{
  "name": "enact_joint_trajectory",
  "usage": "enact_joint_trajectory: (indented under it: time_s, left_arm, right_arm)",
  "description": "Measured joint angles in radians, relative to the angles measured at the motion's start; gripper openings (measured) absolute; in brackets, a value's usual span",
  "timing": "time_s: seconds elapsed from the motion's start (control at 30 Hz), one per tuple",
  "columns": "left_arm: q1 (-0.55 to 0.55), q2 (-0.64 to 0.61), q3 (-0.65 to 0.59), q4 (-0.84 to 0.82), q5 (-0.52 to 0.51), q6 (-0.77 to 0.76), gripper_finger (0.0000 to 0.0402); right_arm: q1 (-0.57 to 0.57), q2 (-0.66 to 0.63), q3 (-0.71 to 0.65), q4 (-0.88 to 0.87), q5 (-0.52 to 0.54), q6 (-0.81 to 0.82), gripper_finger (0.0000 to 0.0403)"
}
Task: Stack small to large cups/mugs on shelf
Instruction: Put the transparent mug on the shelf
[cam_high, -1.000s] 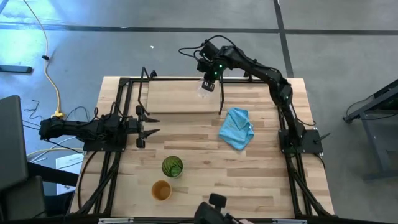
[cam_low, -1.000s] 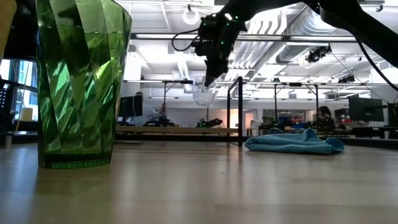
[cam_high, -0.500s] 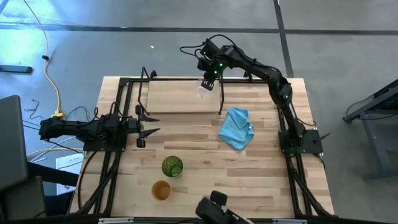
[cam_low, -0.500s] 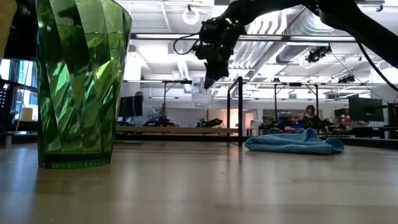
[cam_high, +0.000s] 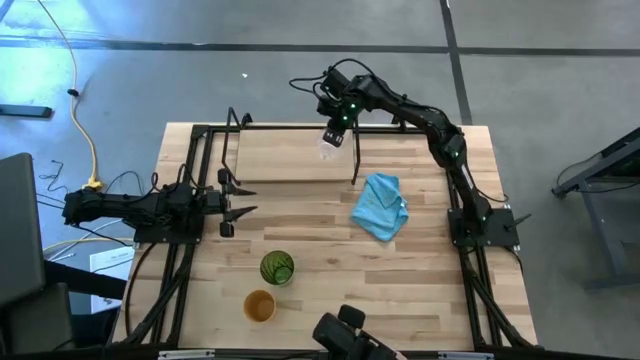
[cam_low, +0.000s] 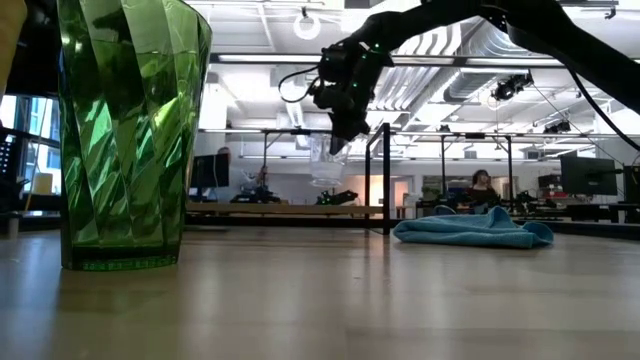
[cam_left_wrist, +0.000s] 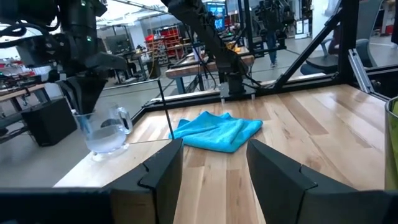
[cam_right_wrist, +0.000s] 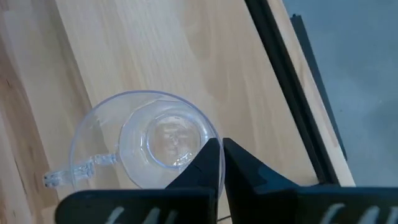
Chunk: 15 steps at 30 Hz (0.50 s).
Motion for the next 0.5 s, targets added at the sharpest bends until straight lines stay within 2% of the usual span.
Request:
enact_joint_trajectory:
  time_s: [0.5]
  left_arm:
    - [0.0,0.0,0.0,-0.019,0.0,0.0,0.0168]
  right_arm:
    - [-0.006,0.0,0.0,-0.003,-0.004,-0.07,0.0]
